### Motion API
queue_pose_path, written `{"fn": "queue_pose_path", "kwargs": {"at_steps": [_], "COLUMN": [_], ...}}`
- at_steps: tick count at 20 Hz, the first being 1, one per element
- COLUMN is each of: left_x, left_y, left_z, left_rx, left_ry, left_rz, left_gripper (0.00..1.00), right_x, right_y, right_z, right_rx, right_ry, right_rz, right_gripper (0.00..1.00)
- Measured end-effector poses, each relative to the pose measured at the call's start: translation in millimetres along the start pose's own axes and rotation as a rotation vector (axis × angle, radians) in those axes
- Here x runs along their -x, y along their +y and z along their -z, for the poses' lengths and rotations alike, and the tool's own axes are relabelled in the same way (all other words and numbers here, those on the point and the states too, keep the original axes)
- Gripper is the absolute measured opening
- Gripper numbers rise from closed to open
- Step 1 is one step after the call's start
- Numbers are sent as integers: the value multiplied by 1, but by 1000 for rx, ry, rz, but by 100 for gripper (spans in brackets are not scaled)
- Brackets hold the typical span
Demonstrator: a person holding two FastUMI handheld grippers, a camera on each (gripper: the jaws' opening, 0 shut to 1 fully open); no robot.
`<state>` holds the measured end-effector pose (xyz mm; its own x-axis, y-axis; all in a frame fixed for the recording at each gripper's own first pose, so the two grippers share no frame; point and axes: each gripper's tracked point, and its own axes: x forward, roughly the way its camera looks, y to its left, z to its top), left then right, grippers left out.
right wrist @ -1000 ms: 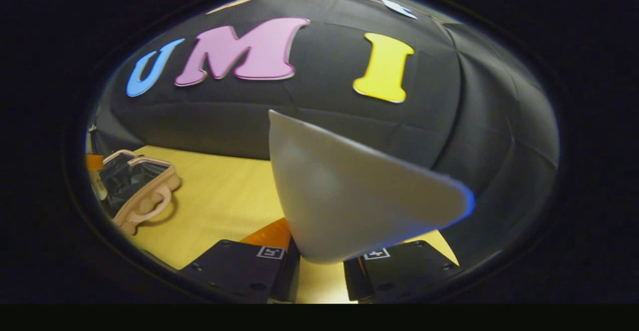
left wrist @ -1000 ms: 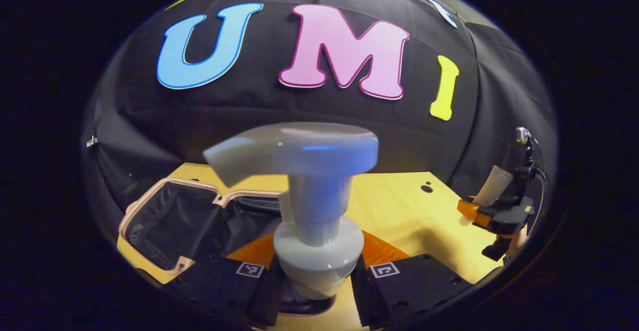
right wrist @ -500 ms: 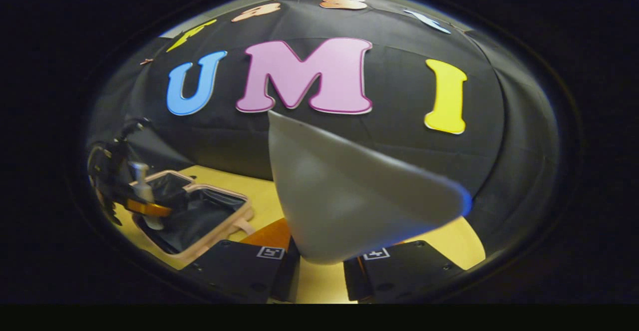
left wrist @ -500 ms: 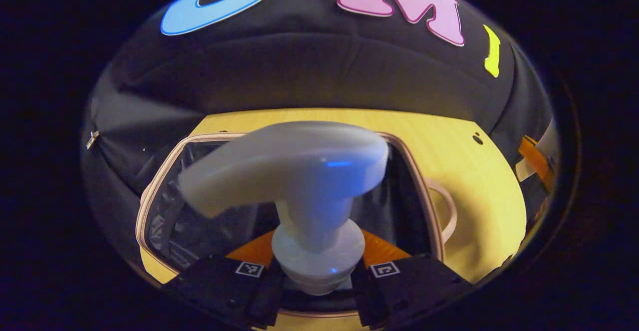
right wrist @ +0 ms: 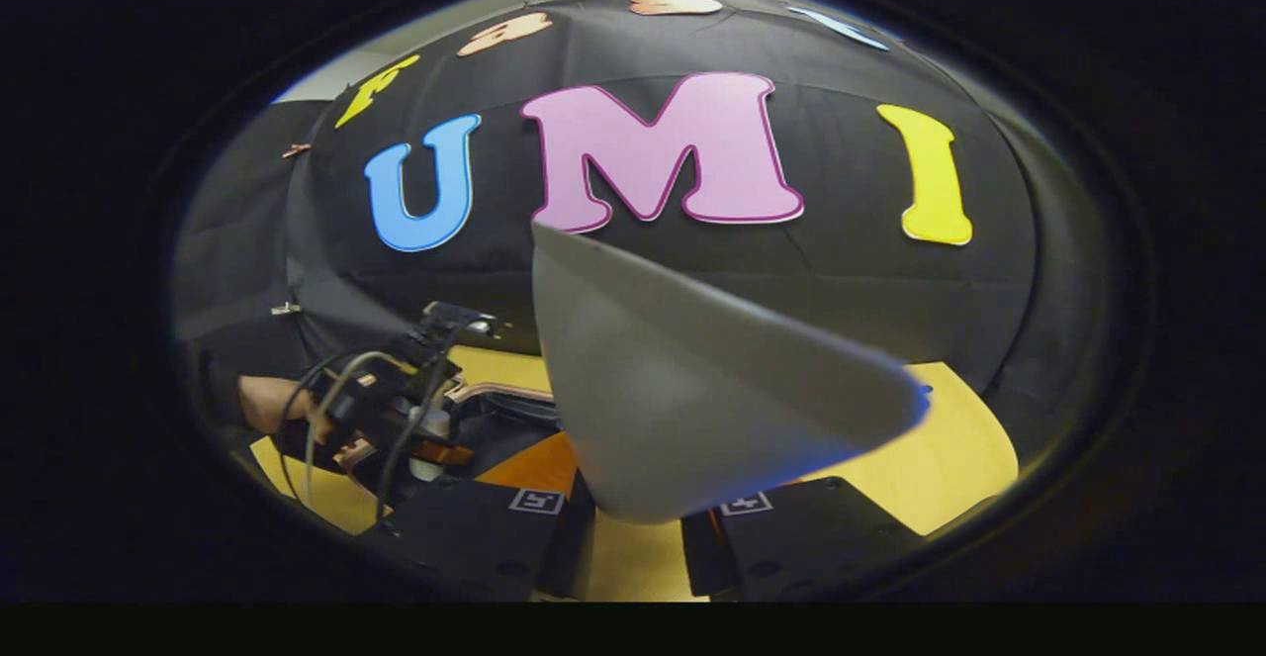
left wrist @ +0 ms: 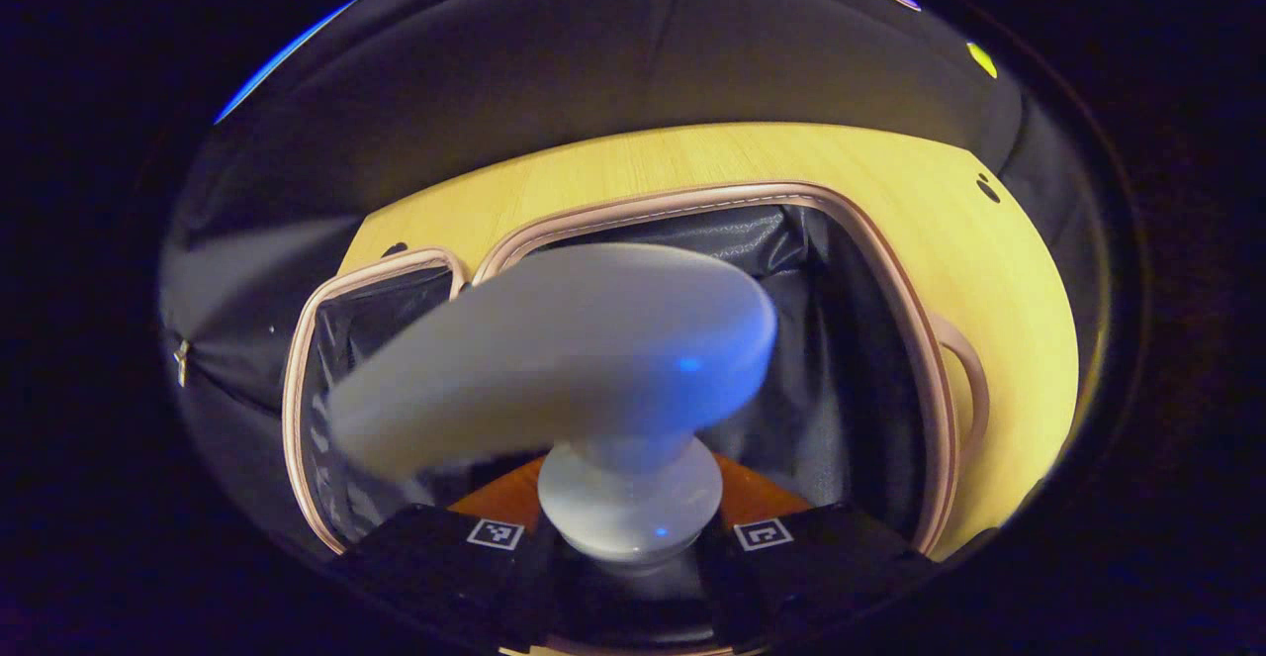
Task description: First open the suitcase, pack the skin care products into it, and then close the suitcase.
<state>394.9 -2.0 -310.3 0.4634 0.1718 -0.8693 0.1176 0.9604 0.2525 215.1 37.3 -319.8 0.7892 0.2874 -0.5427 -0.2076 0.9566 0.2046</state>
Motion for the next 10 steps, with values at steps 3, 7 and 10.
{"fn": "queue_pose_path", "kwargs": {"at_steps": [3,7,10], "left_x": [-16,-14,-9], "left_y": [-4,0,7], "left_z": [4,4,-1], "left_rx": [-24,50,86], "left_ry": [68,75,10], "left_rz": [-29,-38,-60], "left_gripper": [62,65,72], "right_x": [2,4,4], "right_y": [-1,8,20], "right_z": [1,0,-9], "right_rx": [-8,-11,7], "right_ry": [14,22,12], "right_rz": [4,-7,-13], "right_gripper": [34,34,34]}}
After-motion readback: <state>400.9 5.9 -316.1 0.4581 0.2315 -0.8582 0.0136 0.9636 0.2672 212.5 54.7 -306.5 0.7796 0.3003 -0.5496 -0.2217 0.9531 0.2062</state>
